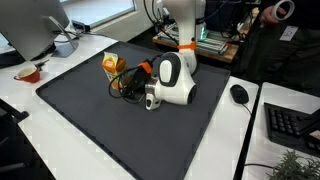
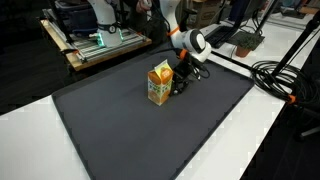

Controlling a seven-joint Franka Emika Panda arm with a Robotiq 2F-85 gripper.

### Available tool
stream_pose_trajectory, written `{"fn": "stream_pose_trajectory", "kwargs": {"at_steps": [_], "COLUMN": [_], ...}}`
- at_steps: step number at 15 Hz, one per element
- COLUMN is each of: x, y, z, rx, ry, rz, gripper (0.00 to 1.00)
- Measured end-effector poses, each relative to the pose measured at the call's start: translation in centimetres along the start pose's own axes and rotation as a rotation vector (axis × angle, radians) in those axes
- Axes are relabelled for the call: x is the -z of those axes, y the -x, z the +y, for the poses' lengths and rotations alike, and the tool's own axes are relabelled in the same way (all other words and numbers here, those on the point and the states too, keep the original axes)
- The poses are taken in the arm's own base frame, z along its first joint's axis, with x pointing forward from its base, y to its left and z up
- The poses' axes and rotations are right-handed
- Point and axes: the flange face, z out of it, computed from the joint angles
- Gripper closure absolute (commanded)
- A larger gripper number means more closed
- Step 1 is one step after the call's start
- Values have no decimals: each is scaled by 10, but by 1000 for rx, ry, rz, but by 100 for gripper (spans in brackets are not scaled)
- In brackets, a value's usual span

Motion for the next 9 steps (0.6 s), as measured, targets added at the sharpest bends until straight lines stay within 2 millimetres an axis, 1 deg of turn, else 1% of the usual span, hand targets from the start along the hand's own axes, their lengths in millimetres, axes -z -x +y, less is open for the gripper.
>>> {"fn": "stream_pose_trajectory", "kwargs": {"at_steps": [1,9], "x": [-1,-1], "y": [0,2], "z": [1,2], "rx": [3,1], "ry": [1,1], "rz": [3,5], "gripper": [47,47]}}
